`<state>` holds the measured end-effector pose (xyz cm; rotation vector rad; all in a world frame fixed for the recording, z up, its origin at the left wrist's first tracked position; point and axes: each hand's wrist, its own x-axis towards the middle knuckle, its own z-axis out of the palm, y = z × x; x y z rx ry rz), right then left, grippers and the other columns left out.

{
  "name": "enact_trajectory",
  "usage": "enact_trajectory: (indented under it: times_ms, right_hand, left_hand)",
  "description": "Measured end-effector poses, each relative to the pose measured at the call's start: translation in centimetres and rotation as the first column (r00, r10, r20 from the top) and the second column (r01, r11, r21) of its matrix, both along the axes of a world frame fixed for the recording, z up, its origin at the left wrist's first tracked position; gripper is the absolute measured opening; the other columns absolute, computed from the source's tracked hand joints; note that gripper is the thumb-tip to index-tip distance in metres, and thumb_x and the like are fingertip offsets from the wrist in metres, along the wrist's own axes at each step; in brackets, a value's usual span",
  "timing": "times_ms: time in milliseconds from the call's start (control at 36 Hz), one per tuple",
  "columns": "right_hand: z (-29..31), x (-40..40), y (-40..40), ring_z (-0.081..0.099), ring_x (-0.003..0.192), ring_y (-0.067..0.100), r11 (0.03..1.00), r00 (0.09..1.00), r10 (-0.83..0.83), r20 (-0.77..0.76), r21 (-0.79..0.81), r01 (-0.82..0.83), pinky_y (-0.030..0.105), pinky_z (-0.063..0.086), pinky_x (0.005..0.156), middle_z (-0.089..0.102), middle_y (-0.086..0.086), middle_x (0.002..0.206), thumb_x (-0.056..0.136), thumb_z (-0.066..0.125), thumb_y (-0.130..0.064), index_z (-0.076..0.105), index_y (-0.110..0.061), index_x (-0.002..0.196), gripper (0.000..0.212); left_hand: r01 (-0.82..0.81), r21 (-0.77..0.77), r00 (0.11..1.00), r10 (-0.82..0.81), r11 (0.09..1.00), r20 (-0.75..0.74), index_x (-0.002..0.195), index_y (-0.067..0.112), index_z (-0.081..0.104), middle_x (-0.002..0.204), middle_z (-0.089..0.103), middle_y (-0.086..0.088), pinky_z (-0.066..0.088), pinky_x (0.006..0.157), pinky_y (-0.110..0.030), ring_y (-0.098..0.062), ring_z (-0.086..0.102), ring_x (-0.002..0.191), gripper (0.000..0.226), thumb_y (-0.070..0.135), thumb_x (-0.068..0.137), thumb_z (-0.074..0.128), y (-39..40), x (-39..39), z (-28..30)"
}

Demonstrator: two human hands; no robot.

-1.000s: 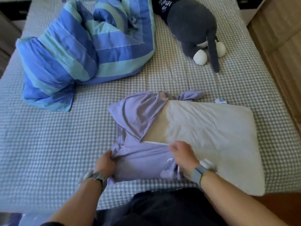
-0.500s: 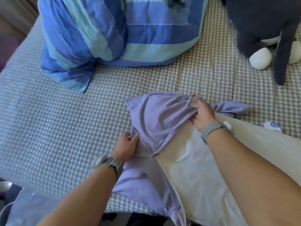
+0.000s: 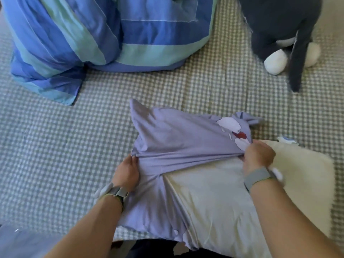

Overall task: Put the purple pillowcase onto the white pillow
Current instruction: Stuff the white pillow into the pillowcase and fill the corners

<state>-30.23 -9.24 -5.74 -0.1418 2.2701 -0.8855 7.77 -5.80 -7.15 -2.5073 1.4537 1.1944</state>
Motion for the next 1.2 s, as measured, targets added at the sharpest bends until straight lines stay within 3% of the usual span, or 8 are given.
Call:
enact_trajectory:
  times_ms: [167,278,417,528,667,778,889,1195]
  right_hand:
    - [1.9,-0.1,-1.4,0.059,0.107,0.039,0.516,0.543,0.821,-0.176,0.636,-0.574,0.042,0.045,0.086,0.063,0.016,0.114,0.088,0.061,-0.047,0.065,-0.014,0.105,0.037]
    - [1.9,-1.4,-7.8,0.043,0.125,0.040,0.453,0.351,0.891,-0.287,0.572,-0.683,0.048,0.037,0.103,0.045,0.015,0.139,0.089,0.059,-0.037,0.055,-0.022,0.130,0.044]
    - [-1.9,-1.8,-7.1,0.044,0.132,0.033,0.012,0.124,0.969,0.213,0.459,-0.888,0.041,0.035,0.109,0.045,0.008,0.150,0.096,0.029,-0.065,0.043,-0.031,0.144,0.060]
    - [-2.0,-3.6,-4.4,0.052,0.122,0.032,0.042,0.181,0.945,0.271,0.449,-0.893,0.038,0.041,0.100,0.051,0.008,0.142,0.081,0.032,-0.085,0.038,-0.032,0.146,0.084]
    - [-0.3,-4.0,-3.9,0.046,0.122,0.023,-0.056,0.067,0.968,0.240,0.473,-0.879,0.035,0.040,0.096,0.048,0.000,0.136,0.067,0.057,-0.085,0.045,-0.028,0.139,0.092]
    - [1.8,-2.5,-3.7,0.059,0.100,0.022,-0.181,-0.015,0.941,0.338,0.465,-0.867,0.034,0.048,0.089,0.065,0.001,0.112,0.070,0.060,-0.080,0.064,-0.020,0.114,0.074]
    - [2.0,-0.7,-2.7,0.053,0.120,0.026,-0.227,-0.075,0.947,0.312,0.488,-0.843,0.041,0.042,0.103,0.055,0.002,0.136,0.059,0.048,-0.093,0.061,-0.025,0.128,0.098]
    - [8.1,-2.6,2.9,0.059,0.106,0.021,-0.057,0.035,0.982,0.186,0.466,-0.883,0.033,0.049,0.091,0.058,-0.010,0.118,0.060,0.078,-0.068,0.051,-0.026,0.125,0.082]
  left_hand:
    - [0.177,0.187,0.978,-0.194,0.966,0.074,0.119,0.011,0.058,0.122,0.063,-0.017,0.049,0.092,-0.046,-0.037,0.060,0.106,0.034,0.027,0.103,0.033,-2.6,0.1,1.3]
    - [0.044,-0.028,0.993,-0.047,0.999,-0.108,0.143,0.019,0.038,0.137,0.052,-0.013,0.046,0.096,-0.053,-0.040,0.053,0.120,0.052,0.037,0.095,0.045,-7.4,-2.4,2.2]
    - [0.012,0.012,0.959,-0.008,1.000,-0.283,0.153,0.028,0.025,0.147,0.048,-0.005,0.039,0.105,-0.042,-0.032,0.048,0.131,0.075,0.052,0.088,0.055,-11.1,-4.9,0.8]
    - [0.054,0.099,0.973,-0.030,0.994,-0.227,0.155,0.031,0.021,0.154,0.038,-0.012,0.033,0.114,-0.052,-0.034,0.041,0.138,0.101,0.082,0.075,0.053,-9.8,-3.1,-0.2]
    - [0.160,-0.451,0.981,-0.091,0.878,0.172,0.103,0.010,0.056,0.098,0.060,-0.010,0.046,0.080,-0.045,-0.029,0.055,0.089,0.027,0.035,0.093,0.056,-1.3,0.4,5.0]
    - [0.045,0.003,0.994,-0.045,0.999,-0.104,0.063,0.006,0.053,0.048,0.054,-0.002,0.039,0.053,-0.034,-0.018,0.051,0.044,0.053,0.046,0.096,0.046,7.4,-1.4,7.5]
    - [0.106,0.608,0.939,0.123,0.787,-0.322,0.085,-0.002,0.071,0.070,0.074,-0.014,0.056,0.051,-0.031,-0.026,0.069,0.053,0.088,0.081,0.084,0.041,10.6,-7.4,6.7]
    - [0.112,0.568,0.941,0.096,0.815,-0.323,0.083,0.009,0.060,0.075,0.067,-0.006,0.055,0.056,-0.024,-0.021,0.069,0.063,0.019,0.019,0.096,0.049,15.1,-13.9,6.3]
